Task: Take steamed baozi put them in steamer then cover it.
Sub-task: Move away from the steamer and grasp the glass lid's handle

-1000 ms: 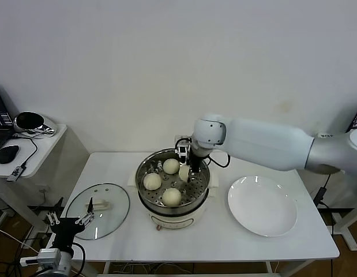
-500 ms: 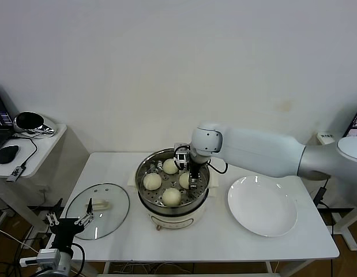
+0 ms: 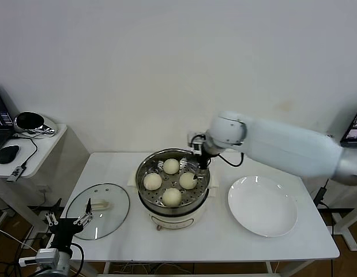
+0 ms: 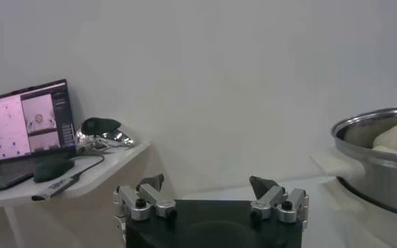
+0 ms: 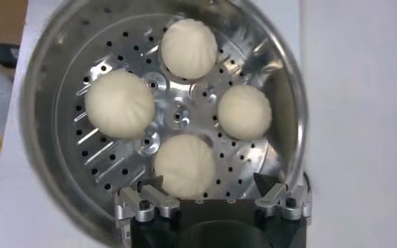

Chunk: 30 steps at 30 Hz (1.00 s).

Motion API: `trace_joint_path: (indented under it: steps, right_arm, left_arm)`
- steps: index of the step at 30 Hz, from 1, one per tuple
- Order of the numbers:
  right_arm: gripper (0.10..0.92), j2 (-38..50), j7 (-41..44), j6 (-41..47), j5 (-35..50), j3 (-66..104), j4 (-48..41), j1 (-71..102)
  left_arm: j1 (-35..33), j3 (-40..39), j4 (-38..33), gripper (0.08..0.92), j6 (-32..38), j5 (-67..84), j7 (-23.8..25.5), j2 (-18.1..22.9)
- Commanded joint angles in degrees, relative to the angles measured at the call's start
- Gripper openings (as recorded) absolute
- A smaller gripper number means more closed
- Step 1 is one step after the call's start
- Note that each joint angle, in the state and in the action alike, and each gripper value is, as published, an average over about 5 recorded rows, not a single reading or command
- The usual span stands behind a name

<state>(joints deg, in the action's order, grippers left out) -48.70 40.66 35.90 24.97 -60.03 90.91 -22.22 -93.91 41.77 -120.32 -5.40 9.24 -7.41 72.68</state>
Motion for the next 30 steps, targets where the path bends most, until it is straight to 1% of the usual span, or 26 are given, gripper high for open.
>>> trace_joint_path:
  steps: [1,4,7,10,12,14,16,20,24,27,30]
  right_arm:
    - [0.823,19.84,-27.02,-19.24,0.0,35.58,14.27,40.6]
    - [0.823,16.95,-31.39,-28.0,-5.84,54.23,14.82,61.45]
    - [0.823,9.36,-32.81,-35.28,-13.18,68.63,14.4,76.86]
    - [0.823,-1.15,-32.82,-43.24,-21.08,80.95,12.71,88.18]
    - [0.823,-8.18,-32.31,-49.44,-25.17,86.21,11.21,93.63]
    - [0.823,-14.33,-31.75,-54.97,-27.64,90.04,9.99,97.53]
    - [0.823,-18.7,-31.08,-58.69,-28.28,93.37,9.67,100.41]
    - [0.823,-24.85,-29.42,-61.48,-28.27,99.93,11.25,103.9]
    - [0.823,-29.77,-29.15,-60.1,-27.9,105.7,13.31,105.95]
    - [0.823,-31.58,-30.22,-58.79,-27.81,107.74,14.2,108.18]
    - [0.823,-32.21,-31.72,-57.71,-27.42,108.71,15.42,110.89]
  left_arm:
    - [0.39,-0.4,0.25,0.823,0.2,-0.54,-0.19,0.85]
    - [0.48,-0.62,0.28,0.823,0.24,-0.68,-0.31,1.38]
    - [0.39,-0.96,0.36,0.823,1.01,-0.77,-0.5,1.84]
    - [0.48,-1.55,0.59,0.823,2.76,-1.73,-1.41,2.47]
    - [0.5,-2.15,0.88,0.823,3.57,-3.37,-2.12,2.65]
    - [0.38,-2.85,1.59,0.823,4.26,-6.21,-2.54,2.5]
    - [0.26,-3.43,2.48,0.823,5.3,-9.4,-2.71,2.34]
    - [-0.02,-4.09,4.43,0.823,7.54,-16.51,-3.41,2.13]
    - [-1.1,-3.5,6.84,0.823,9.48,-28.52,-4.56,1.38]
    - [-2.77,-1.48,8.95,0.823,10.07,-38.3,-4.89,-0.74]
    - [-5.14,1.73,11.81,0.823,10.29,-43.69,-4.0,-4.44]
